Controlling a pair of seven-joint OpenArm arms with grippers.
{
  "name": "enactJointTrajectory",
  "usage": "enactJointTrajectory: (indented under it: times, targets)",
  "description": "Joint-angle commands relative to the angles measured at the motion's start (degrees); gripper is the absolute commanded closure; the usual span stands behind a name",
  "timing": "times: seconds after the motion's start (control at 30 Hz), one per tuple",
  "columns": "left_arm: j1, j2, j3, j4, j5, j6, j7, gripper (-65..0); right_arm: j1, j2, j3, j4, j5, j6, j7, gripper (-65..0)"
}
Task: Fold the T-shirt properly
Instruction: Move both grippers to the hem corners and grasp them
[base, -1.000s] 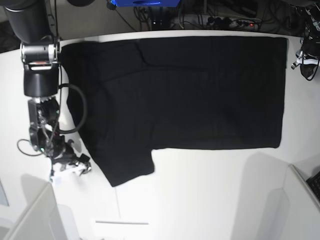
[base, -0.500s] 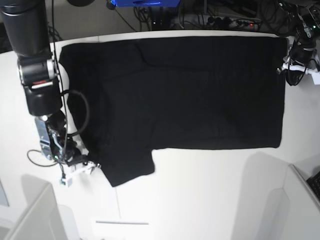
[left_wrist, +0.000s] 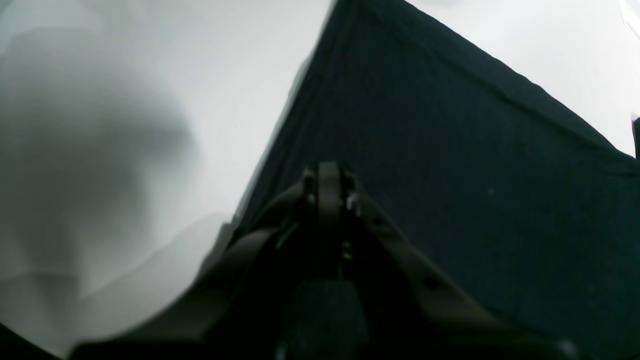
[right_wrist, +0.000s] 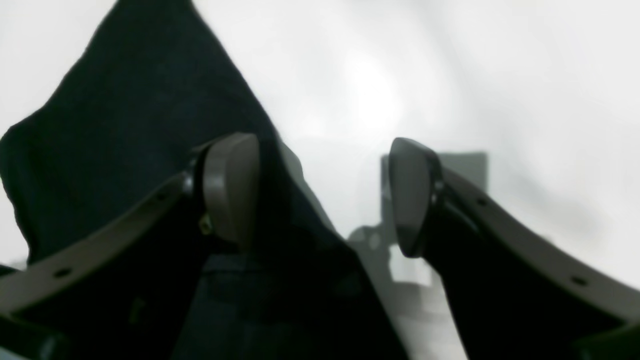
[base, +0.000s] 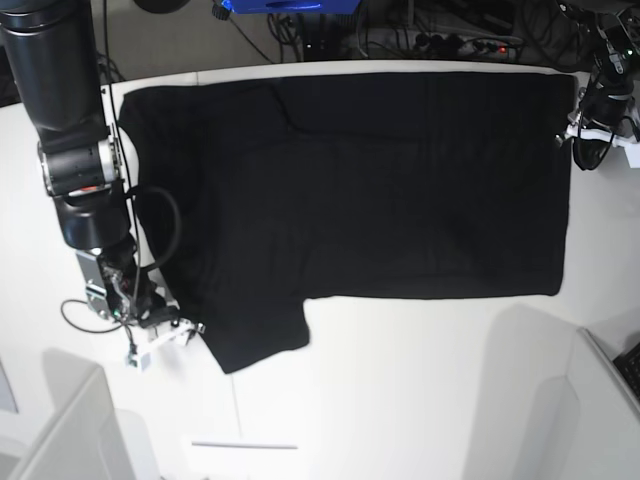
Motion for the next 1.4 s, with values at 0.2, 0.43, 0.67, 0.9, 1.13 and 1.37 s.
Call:
enactJointTrajectory:
  times: [0.2,0.43,0.67,0.9,1.13,1.37]
  targets:
    - [0.5,-0.7,-0.5,0.9,-0.6,-0.3,-1.2,0.0,0.7,0.0,0.1,1.1,0.3,0.4,0.1,-38.7]
    - [1.1,-0.7,-3.2,0.7,-0.6,-0.3,-1.2,0.0,0.6,-1.0,0.1,1.1,0.2,6.2,-2.5,-38.3]
    - [1.3,-0.7,-6.2,0.6,-0.6,-0.3,-0.9,0.0,0.6,-1.1,0.1,1.1,0.2,6.3,-2.5,-38.1]
    - [1.1,-0.7,-6.1,0.5,-0.6,-0.3,-0.8,0.0,-0.4,-1.2,0.1,1.1,0.2,5.8,-1.4,-20.4]
    - [-3.2,-1.5,-2.5,0.4,13.8,-0.3,-0.8,0.0,-0.4,-1.1,0.1,0.9,0.2,4.5,-0.2,0.0]
    - [-12.2,-2.8,0.2,-5.3,19.3,-0.3,-0.7,-48.4,-0.4,-1.1,0.1,1.2,0.2,4.2,-0.2,0.0]
